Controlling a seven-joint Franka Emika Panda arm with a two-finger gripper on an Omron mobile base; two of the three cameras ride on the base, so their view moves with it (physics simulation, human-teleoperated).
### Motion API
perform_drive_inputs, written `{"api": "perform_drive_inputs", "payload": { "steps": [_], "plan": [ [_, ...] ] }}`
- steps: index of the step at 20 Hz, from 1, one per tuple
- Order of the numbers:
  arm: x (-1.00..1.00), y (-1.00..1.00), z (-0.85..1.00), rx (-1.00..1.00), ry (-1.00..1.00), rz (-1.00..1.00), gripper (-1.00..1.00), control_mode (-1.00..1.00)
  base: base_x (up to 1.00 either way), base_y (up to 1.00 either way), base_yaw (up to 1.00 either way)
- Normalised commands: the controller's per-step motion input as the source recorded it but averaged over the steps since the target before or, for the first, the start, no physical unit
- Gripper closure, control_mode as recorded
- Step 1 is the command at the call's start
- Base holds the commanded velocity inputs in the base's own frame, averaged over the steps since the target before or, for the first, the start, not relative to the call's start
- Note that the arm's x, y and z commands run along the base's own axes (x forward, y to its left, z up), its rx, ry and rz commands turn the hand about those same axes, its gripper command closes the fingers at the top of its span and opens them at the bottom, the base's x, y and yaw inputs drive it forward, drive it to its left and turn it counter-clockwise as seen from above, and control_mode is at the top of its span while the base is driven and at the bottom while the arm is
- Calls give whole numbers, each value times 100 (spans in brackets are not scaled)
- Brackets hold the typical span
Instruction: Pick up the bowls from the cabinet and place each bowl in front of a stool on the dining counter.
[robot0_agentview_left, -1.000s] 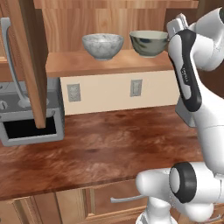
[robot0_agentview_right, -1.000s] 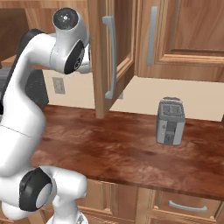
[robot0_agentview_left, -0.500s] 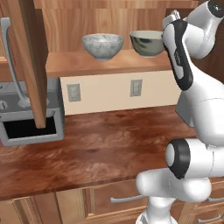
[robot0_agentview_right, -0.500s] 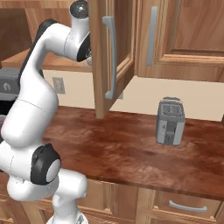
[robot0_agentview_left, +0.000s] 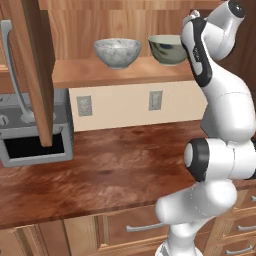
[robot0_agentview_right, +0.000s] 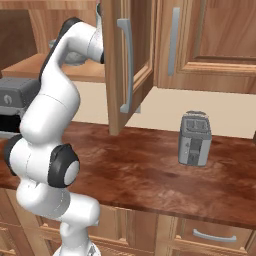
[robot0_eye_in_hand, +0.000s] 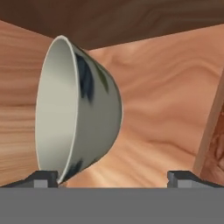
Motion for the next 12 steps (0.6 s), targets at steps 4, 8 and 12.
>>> {"api": "perform_drive_inputs", "payload": {
  "steps": [4, 8, 12],
  "plan": [
    [52, -1, -2, 0, 0, 0, -100, -100, 0, 0, 0],
    [43, -1, 0, 0, 0, 0, -100, -100, 0, 0, 0],
    [17, 0, -7, 0, 0, 0, -100, -100, 0, 0, 0]
  ]
}}
